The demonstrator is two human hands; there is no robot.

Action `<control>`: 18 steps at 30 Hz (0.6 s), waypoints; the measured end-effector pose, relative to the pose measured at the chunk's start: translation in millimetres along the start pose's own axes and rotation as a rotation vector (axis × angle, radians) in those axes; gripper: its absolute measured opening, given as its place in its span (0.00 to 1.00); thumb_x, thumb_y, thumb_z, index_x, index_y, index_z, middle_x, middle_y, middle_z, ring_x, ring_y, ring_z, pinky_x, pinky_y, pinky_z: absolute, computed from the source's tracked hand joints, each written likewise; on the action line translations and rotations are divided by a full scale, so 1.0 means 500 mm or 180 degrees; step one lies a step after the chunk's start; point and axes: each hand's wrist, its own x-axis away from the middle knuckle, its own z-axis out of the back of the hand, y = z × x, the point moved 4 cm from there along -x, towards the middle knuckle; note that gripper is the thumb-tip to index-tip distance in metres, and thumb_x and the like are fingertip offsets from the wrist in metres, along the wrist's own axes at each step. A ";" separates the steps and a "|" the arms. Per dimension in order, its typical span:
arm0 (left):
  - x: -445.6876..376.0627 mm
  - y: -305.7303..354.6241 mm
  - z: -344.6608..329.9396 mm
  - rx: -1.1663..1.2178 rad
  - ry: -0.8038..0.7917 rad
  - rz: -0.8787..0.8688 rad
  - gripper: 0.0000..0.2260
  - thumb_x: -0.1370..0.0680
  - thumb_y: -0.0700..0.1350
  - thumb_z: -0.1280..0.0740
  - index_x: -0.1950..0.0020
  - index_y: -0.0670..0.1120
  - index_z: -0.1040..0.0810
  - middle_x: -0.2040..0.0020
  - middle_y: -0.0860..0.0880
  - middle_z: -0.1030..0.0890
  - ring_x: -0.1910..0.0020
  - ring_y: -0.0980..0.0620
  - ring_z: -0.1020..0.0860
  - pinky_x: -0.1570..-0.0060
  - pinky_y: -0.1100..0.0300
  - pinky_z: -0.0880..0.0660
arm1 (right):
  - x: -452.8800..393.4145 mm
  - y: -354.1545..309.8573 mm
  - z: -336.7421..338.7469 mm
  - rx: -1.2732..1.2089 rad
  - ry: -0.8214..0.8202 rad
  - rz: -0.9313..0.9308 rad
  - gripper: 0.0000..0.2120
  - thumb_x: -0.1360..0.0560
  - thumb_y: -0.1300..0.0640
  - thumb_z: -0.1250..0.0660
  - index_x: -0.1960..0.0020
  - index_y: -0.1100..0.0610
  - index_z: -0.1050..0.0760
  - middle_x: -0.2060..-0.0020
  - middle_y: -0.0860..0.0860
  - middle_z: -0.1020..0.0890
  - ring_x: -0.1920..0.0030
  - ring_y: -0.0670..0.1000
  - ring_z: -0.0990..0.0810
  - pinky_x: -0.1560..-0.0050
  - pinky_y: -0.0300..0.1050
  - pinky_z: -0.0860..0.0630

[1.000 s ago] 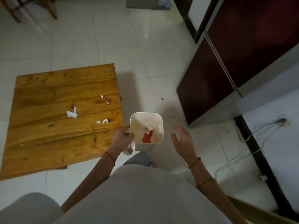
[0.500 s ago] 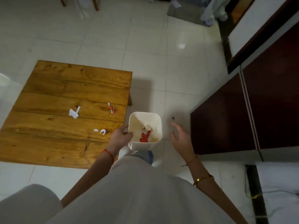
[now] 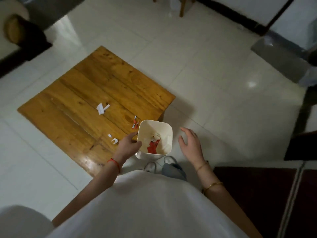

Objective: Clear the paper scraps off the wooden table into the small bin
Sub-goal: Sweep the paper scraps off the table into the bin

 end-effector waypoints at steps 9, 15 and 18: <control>0.001 -0.020 -0.084 0.1148 0.0825 0.0715 0.22 0.26 0.39 0.35 0.32 0.46 0.28 0.44 0.41 0.19 0.51 0.46 0.22 0.50 0.53 0.23 | -0.196 0.017 0.017 0.0356 -0.1149 0.0853 0.19 0.21 0.53 0.39 0.31 0.55 0.30 0.36 0.53 0.25 0.34 0.52 0.29 0.37 0.41 0.34; -0.008 -0.064 -0.165 0.1721 0.1133 0.1230 0.22 0.25 0.44 0.35 0.31 0.48 0.29 0.40 0.42 0.20 0.48 0.44 0.20 0.46 0.49 0.22 | -0.294 0.011 -0.032 0.0600 -0.1830 0.1337 0.19 0.20 0.52 0.40 0.30 0.55 0.32 0.33 0.51 0.28 0.33 0.51 0.30 0.37 0.41 0.33; -0.013 -0.082 -0.194 0.1946 0.1272 0.1419 0.23 0.26 0.44 0.34 0.30 0.50 0.30 0.38 0.42 0.21 0.44 0.42 0.21 0.44 0.49 0.23 | -0.328 -0.009 -0.074 0.0645 -0.2039 0.1545 0.20 0.20 0.53 0.41 0.30 0.55 0.33 0.30 0.51 0.31 0.31 0.50 0.33 0.32 0.45 0.34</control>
